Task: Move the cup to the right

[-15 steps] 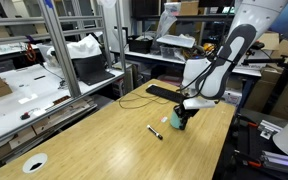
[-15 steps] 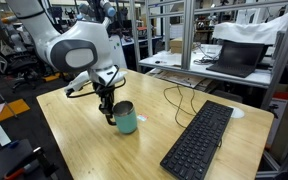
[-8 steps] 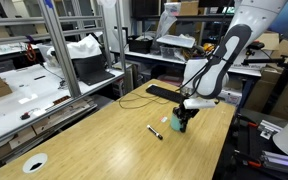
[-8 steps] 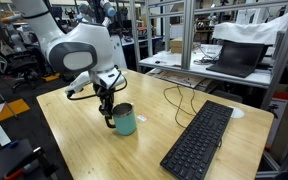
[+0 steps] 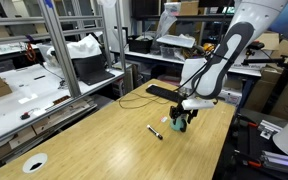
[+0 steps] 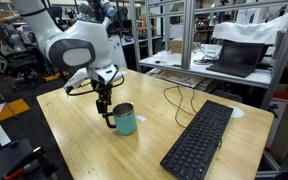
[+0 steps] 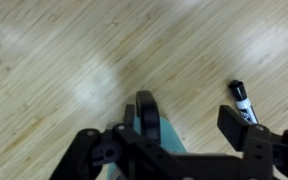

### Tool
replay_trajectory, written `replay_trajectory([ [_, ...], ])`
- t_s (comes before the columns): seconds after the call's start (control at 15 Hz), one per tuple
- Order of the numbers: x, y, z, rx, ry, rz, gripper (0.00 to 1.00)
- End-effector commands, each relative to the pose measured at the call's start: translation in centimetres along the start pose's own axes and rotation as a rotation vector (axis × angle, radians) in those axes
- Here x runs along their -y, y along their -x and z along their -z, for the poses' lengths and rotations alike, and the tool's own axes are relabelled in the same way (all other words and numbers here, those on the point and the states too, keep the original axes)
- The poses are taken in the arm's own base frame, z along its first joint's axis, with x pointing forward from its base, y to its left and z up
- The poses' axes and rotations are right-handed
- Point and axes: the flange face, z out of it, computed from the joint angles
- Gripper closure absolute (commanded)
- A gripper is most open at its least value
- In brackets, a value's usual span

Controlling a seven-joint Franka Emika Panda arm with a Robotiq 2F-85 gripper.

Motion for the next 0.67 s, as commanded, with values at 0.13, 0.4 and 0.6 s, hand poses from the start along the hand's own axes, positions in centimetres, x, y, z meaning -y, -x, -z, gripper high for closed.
replay_trajectory([
  [0.13,1.6,2.8,3.0,0.077,0.075,0.041,0.00],
  [0.4,2.6,4.9,6.8,0.093,0.144,0.034,0.00],
  [0.6,3.2,5.7,10.5,0.071,0.165,0.035,0.00],
])
